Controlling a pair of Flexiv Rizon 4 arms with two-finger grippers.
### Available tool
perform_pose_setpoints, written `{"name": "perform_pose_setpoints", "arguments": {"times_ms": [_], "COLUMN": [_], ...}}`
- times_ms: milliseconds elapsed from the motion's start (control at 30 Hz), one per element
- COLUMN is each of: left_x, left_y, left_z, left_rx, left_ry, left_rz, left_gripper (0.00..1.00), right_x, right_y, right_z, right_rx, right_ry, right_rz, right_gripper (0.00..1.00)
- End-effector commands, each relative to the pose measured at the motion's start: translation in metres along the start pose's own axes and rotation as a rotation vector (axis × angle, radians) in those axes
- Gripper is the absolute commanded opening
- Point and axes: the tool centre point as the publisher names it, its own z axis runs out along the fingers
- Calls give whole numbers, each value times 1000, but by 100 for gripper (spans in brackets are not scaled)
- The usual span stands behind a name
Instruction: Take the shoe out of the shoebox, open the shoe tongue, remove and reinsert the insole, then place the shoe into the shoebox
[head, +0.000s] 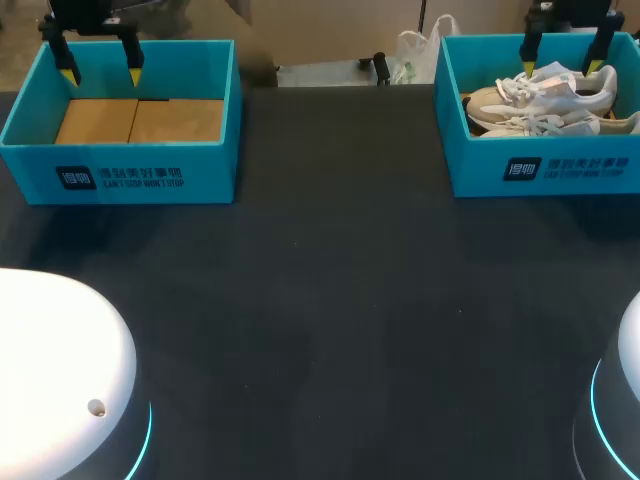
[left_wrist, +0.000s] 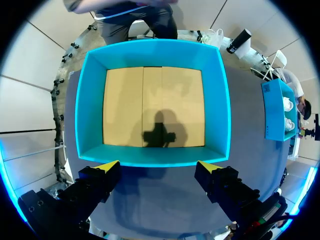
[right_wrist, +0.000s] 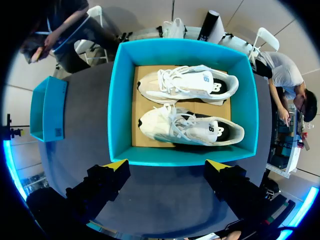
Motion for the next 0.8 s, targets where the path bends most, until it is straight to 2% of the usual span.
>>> {"name": "perform_pose_setpoints", "arguments": {"times_ms": [33,567,800], "left_x": [0,0,0], "left_y": [0,0,0], "left_z": [0,0,0], "left_rx": [0,0,0], "left_ry": [0,0,0], "left_rz": [0,0,0], "left_gripper": [100,100,100], "right_x": [0,0,-24], "right_y": [0,0,0], "right_z": [0,0,7], "right_rx": [0,0,-7], "right_ry": [0,0,-12], "right_rz": [0,0,26], "right_gripper": [100,100,100]}}
